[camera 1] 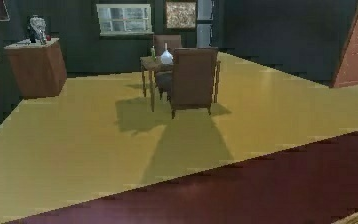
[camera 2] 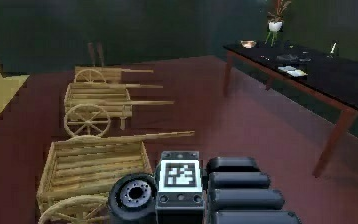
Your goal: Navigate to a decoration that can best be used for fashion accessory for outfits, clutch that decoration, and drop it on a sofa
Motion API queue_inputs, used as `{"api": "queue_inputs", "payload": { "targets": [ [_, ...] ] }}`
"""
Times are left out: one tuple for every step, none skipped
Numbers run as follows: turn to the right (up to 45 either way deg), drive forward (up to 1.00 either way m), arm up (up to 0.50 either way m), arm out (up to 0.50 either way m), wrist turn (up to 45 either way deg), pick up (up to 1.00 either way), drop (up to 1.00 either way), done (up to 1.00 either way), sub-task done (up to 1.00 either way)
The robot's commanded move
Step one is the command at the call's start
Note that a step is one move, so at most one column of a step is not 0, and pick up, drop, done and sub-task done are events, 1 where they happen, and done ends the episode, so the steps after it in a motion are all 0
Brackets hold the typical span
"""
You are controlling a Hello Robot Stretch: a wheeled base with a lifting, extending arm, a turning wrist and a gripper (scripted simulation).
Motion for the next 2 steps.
{"api": "queue_inputs", "payload": {
  "targets": [
    [0.0, 0.10, 0.00, 0.00, 0.0, 0.00, 0.00, 0.00, 0.00],
    [42.0, 0.00, 0.00, 0.00, 0.0, 0.00, 0.00, 0.00, 0.00]
  ]
}}
